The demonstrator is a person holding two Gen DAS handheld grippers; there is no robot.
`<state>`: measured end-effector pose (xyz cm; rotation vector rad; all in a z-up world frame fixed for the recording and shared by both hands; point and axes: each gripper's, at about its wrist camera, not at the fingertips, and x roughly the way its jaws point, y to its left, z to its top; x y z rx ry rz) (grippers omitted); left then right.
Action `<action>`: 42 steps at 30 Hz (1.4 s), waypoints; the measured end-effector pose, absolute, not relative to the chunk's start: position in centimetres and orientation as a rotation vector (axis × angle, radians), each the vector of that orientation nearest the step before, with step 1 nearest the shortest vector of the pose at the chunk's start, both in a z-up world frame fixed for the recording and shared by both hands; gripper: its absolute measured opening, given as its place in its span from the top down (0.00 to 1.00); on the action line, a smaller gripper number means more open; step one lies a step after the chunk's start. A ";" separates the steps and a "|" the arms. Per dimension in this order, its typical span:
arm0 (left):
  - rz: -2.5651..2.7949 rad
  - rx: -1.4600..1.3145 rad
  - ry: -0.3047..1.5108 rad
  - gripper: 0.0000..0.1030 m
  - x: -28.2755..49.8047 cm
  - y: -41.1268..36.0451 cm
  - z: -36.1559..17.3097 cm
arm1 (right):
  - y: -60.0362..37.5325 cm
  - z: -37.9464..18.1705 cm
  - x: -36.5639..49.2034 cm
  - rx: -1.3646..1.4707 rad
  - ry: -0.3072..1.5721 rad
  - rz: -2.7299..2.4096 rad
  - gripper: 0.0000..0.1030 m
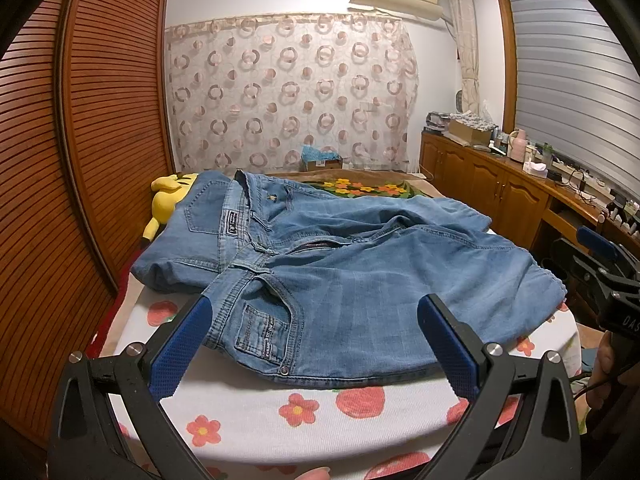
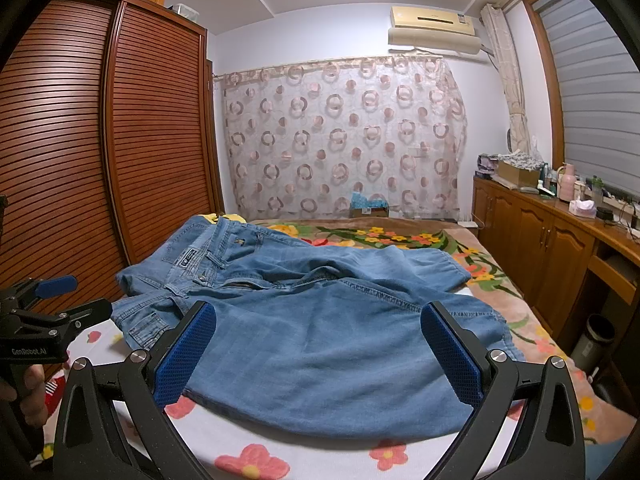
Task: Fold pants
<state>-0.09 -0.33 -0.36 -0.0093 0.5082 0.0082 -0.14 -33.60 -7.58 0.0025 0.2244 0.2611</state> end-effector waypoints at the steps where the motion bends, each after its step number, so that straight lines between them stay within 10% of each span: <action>1: 0.008 -0.009 0.508 0.00 -0.1 -0.3 -0.3 | -33.6 -7.6 -0.2 0.001 0.224 0.261 0.01; 42: 0.008 -0.003 0.500 0.00 -0.2 -0.4 -0.2 | -33.2 -7.7 -0.1 -0.004 0.219 0.262 0.01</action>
